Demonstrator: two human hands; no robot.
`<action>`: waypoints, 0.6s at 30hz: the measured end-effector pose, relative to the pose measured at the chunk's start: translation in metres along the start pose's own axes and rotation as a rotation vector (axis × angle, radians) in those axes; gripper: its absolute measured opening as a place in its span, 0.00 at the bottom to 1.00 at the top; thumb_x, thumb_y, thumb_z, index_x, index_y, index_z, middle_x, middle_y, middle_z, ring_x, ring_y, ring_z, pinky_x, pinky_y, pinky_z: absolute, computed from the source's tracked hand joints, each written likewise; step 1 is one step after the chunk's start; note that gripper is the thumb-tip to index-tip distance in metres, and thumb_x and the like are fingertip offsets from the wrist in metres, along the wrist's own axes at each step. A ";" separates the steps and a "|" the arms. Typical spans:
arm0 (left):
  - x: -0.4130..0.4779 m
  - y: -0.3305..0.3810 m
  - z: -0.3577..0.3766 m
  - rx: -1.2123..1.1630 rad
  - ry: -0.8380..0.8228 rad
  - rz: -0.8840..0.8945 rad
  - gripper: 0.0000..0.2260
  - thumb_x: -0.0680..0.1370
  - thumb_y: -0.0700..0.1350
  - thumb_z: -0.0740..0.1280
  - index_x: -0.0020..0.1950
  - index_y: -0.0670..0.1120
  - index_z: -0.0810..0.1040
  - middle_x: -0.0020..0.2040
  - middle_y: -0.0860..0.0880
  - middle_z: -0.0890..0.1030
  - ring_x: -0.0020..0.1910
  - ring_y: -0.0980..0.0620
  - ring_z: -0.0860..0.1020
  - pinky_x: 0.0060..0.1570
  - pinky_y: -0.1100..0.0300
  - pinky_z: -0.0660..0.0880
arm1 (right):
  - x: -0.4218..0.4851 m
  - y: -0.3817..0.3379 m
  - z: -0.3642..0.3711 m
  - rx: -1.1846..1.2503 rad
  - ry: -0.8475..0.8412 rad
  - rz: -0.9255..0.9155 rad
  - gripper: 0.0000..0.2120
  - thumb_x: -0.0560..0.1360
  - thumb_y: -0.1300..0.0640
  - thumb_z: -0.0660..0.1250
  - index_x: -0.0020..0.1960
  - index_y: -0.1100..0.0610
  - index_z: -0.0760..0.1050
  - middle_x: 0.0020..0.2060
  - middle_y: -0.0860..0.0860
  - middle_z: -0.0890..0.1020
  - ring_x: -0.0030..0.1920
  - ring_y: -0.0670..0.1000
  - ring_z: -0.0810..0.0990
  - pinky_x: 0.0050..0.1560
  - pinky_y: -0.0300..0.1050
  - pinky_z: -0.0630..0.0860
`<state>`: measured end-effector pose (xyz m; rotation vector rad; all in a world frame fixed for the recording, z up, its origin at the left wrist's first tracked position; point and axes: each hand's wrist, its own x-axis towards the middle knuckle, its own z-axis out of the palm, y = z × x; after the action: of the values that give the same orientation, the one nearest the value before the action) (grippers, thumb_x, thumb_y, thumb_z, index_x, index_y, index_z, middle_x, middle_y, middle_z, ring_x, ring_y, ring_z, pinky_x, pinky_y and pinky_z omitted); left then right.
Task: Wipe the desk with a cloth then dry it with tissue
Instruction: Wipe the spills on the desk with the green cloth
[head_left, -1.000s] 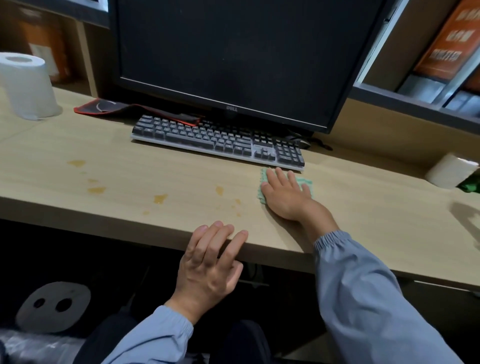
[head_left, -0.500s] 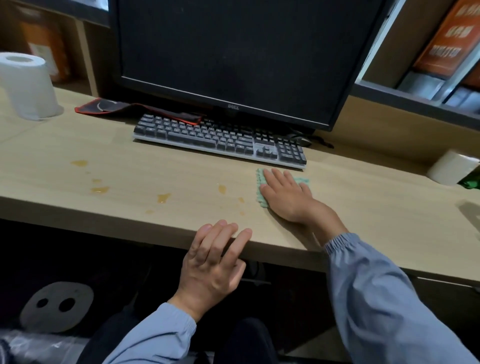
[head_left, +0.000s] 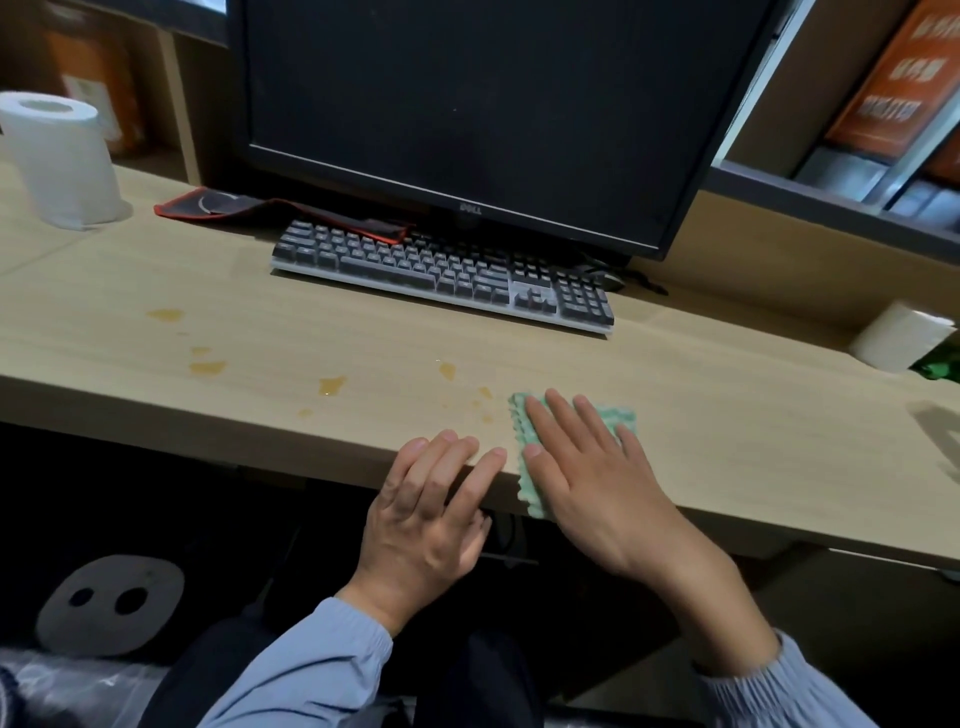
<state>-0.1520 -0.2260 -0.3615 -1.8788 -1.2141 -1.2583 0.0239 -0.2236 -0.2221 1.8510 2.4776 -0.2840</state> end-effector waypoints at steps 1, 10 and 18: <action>0.000 0.000 0.000 0.003 0.001 -0.001 0.23 0.77 0.44 0.63 0.73 0.47 0.74 0.68 0.45 0.72 0.69 0.44 0.73 0.73 0.45 0.69 | -0.003 0.000 0.001 -0.003 0.005 0.005 0.27 0.85 0.41 0.39 0.83 0.39 0.37 0.82 0.38 0.37 0.80 0.43 0.32 0.80 0.55 0.36; 0.004 0.003 -0.001 -0.007 0.024 -0.036 0.21 0.76 0.42 0.63 0.70 0.47 0.75 0.66 0.47 0.72 0.68 0.45 0.73 0.73 0.46 0.69 | 0.082 0.011 -0.016 0.019 -0.050 0.054 0.28 0.86 0.41 0.40 0.84 0.42 0.38 0.83 0.43 0.39 0.82 0.49 0.35 0.79 0.61 0.36; 0.028 0.003 -0.031 -0.039 -0.101 -0.059 0.18 0.71 0.42 0.67 0.60 0.47 0.83 0.53 0.48 0.79 0.53 0.45 0.77 0.63 0.50 0.68 | 0.047 0.003 -0.006 0.008 -0.029 0.024 0.28 0.86 0.41 0.41 0.84 0.42 0.39 0.83 0.44 0.38 0.82 0.50 0.35 0.78 0.61 0.36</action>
<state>-0.1577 -0.2426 -0.3234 -1.9688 -1.3144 -1.2391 0.0133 -0.1768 -0.2228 1.8642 2.4378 -0.3174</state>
